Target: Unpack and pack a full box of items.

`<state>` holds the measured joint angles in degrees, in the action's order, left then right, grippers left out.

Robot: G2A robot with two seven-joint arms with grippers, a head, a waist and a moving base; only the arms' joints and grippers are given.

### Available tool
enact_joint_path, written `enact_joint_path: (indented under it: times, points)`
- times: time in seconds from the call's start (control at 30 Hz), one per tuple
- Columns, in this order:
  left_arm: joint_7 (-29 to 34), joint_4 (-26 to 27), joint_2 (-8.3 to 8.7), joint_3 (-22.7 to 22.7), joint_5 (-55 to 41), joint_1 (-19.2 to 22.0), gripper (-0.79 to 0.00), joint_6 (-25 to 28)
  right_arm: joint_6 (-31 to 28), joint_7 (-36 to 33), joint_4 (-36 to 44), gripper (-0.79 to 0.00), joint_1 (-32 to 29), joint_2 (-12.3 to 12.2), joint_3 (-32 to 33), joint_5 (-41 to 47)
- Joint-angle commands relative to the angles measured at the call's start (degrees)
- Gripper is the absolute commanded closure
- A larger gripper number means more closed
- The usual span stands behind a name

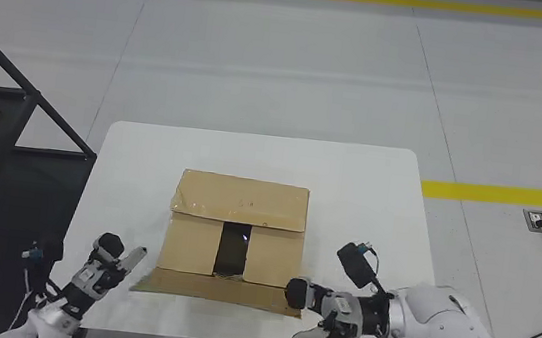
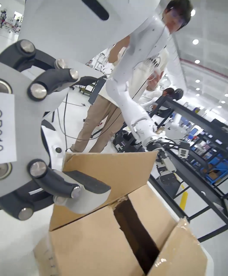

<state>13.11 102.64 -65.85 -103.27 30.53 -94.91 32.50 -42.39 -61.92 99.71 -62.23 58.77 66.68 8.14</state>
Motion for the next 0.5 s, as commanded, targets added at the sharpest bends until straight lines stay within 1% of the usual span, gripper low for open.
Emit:
enact_joint_path:
  times: [0.0, 0.07, 0.17, 0.27, 0.33, 0.4, 0.43, 0.47]
  points:
    - [3.1, -0.7, 0.42, -0.9, 0.6, -0.4, -0.785, 3.8, -1.5, 1.5, -0.1, -0.785, -0.5, -1.4, -1.8, -3.6]
    - [6.4, -1.1, 0.83, -1.5, 1.8, -0.9, -0.785, 6.7, -2.8, 2.8, -0.6, -0.785, -0.4, -2.5, -3.8, -6.3]
    - [9.4, -1.6, 1.31, -2.1, 4.3, -1.5, -0.785, 9.8, -4.1, 4.1, -1.7, -0.785, 0.6, -3.6, -6.9, -9.0]
    - [11.4, -2.0, 1.67, -1.9, 7.6, -2.1, -0.785, 12.0, -4.7, 4.7, -2.3, -0.785, 1.9, -4.3, -9.2, -9.1]
    - [12.0, -2.2, 1.83, -1.6, 10.1, -2.4, -0.785, 12.7, -5.0, 5.1, -2.5, -0.785, 2.9, -4.6, -9.8, -7.3]
    - [11.7, -2.3, 1.91, -1.1, 12.4, -2.5, -0.785, 12.7, -3.3, 6.6, -3.6, -0.785, 3.8, -4.5, -9.1, -3.2]
    - [11.3, -2.4, 1.93, -0.9, 13.3, -2.5, -0.785, 12.5, -0.6, 9.7, -4.5, -0.785, 4.3, -4.5, -7.9, -1.3]
    - [10.9, -2.5, 1.94, -0.7, 14.2, -2.4, -0.785, 12.2, 3.7, 14.0, -5.3, -0.785, 4.5, -4.3, -6.7, -0.4]
